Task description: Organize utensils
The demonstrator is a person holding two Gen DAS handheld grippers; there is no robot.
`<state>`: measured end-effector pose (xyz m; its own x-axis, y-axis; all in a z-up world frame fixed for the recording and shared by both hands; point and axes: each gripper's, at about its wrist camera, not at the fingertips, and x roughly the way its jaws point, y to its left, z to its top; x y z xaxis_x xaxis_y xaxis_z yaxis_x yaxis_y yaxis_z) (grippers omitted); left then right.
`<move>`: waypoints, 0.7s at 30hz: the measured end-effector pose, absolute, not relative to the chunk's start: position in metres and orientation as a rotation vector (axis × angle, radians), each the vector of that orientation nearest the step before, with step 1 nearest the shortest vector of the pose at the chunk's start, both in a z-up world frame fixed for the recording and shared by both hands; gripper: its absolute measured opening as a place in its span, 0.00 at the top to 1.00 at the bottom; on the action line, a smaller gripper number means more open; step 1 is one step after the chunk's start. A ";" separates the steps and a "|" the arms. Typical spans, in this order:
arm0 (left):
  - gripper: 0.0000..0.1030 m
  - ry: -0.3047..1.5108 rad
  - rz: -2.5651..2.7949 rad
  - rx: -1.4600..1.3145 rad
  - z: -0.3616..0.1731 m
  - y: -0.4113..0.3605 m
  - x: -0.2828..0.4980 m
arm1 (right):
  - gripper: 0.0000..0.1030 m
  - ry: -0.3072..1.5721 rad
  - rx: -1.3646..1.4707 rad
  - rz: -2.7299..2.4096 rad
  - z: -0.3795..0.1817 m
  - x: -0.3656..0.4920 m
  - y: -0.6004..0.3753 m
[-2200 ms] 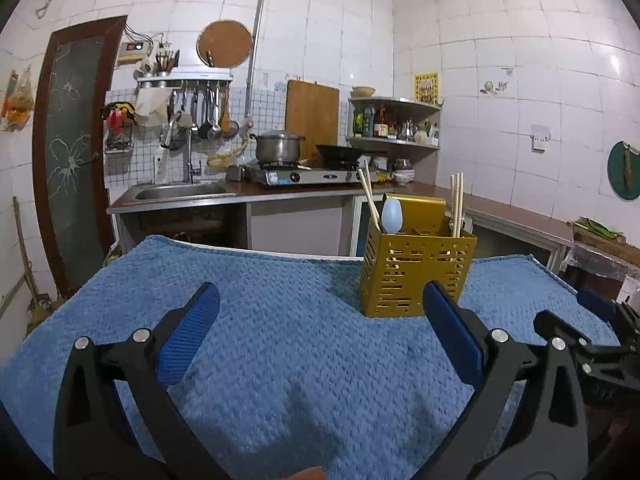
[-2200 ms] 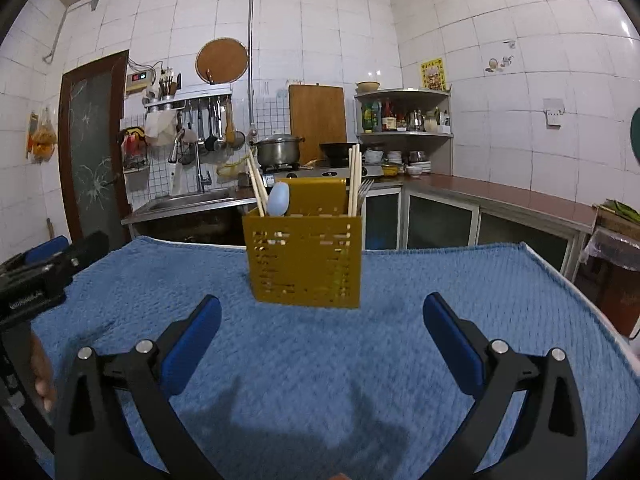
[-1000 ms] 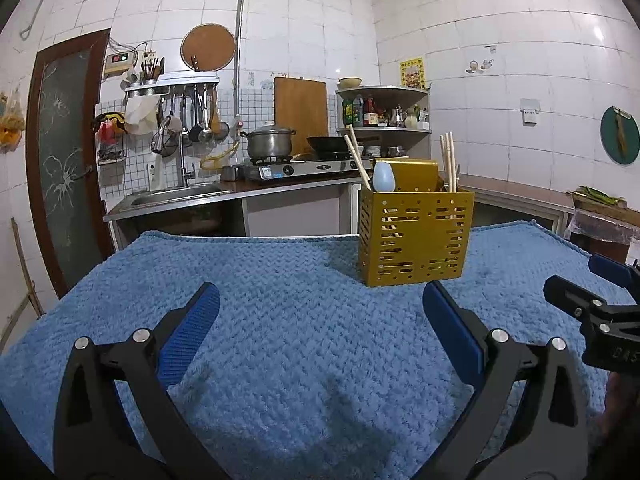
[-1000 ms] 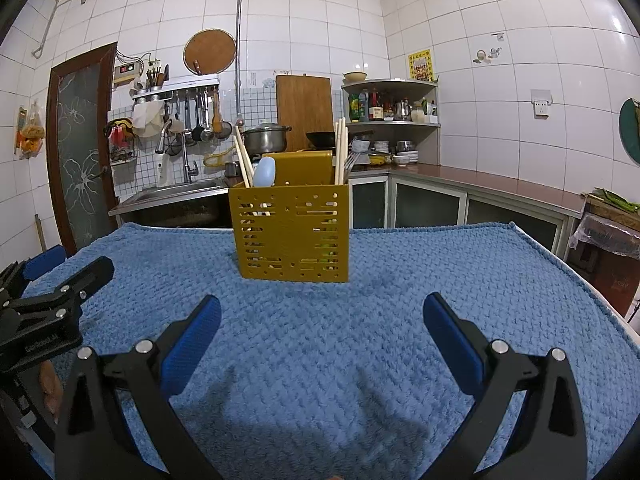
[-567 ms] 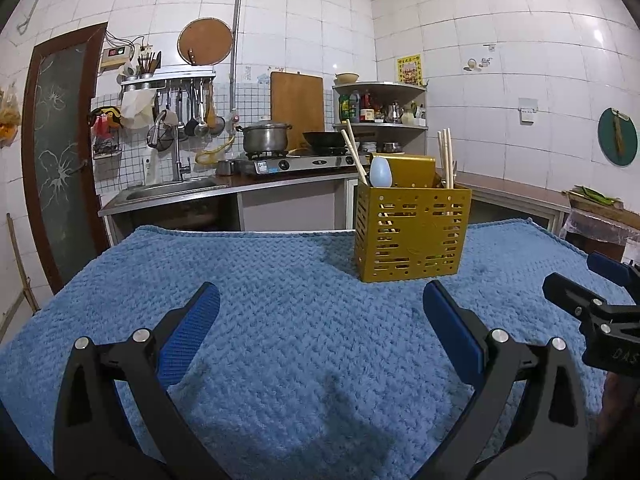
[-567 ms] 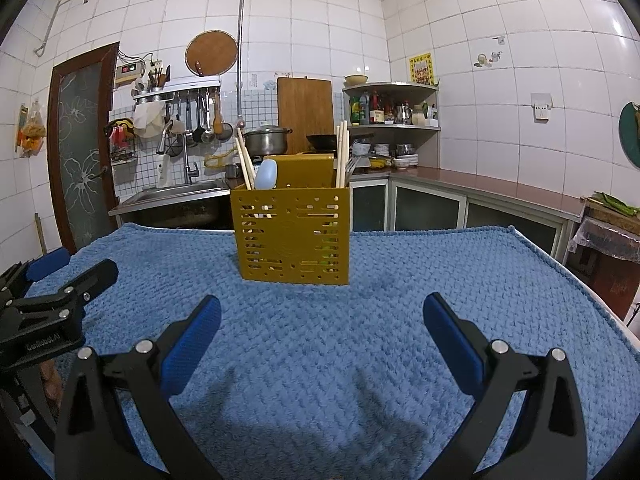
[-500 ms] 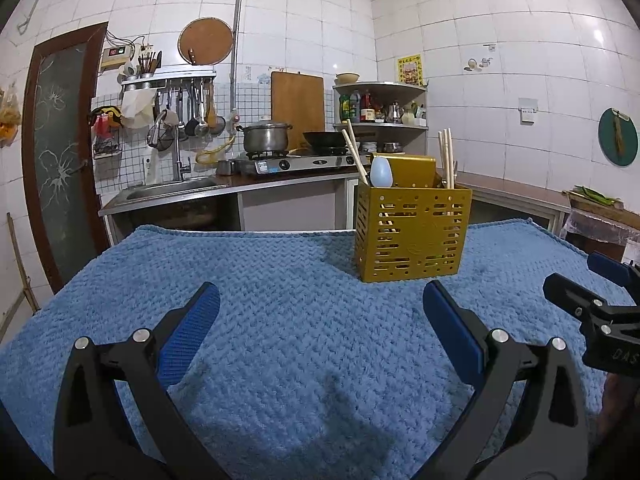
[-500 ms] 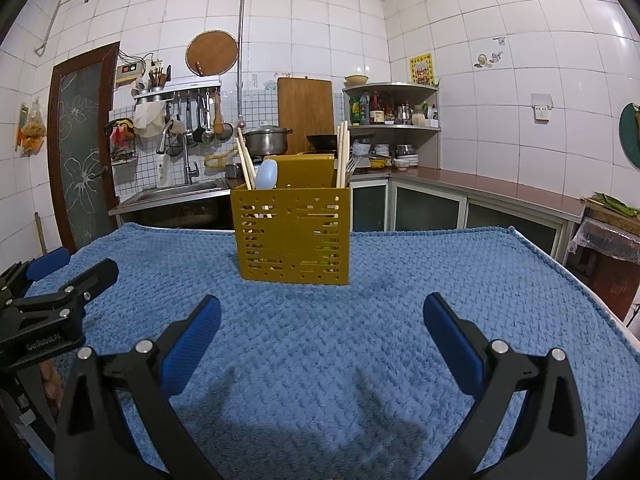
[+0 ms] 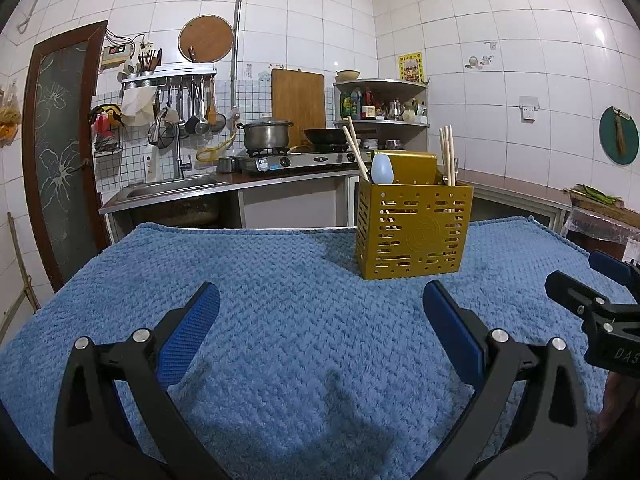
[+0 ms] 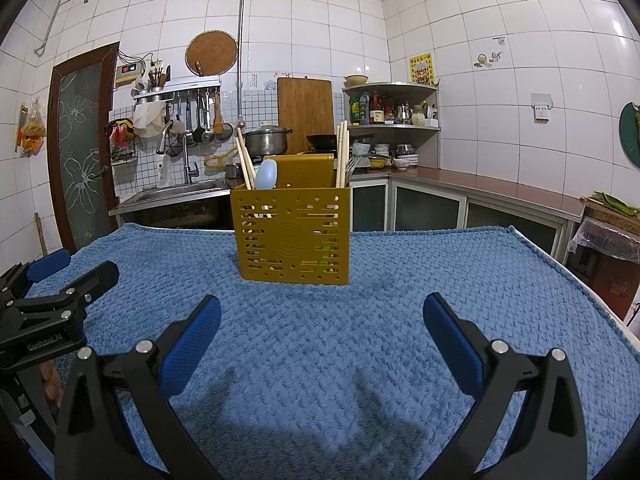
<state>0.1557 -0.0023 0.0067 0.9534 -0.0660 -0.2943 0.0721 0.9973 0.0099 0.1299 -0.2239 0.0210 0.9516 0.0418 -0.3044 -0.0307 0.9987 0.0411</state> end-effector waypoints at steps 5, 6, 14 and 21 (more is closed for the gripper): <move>0.05 0.298 -0.071 0.021 0.006 -0.002 0.156 | 0.04 0.311 0.038 0.036 0.021 0.130 -0.224; 0.05 0.298 -0.071 0.021 0.006 -0.002 0.156 | 0.04 0.311 0.038 0.037 0.021 0.130 -0.224; 0.05 0.307 -0.075 0.022 0.005 -0.003 0.157 | 0.04 0.312 0.038 0.037 0.021 0.130 -0.224; 0.05 0.307 -0.076 0.022 0.004 -0.003 0.157 | 0.04 0.312 0.037 0.037 0.021 0.130 -0.224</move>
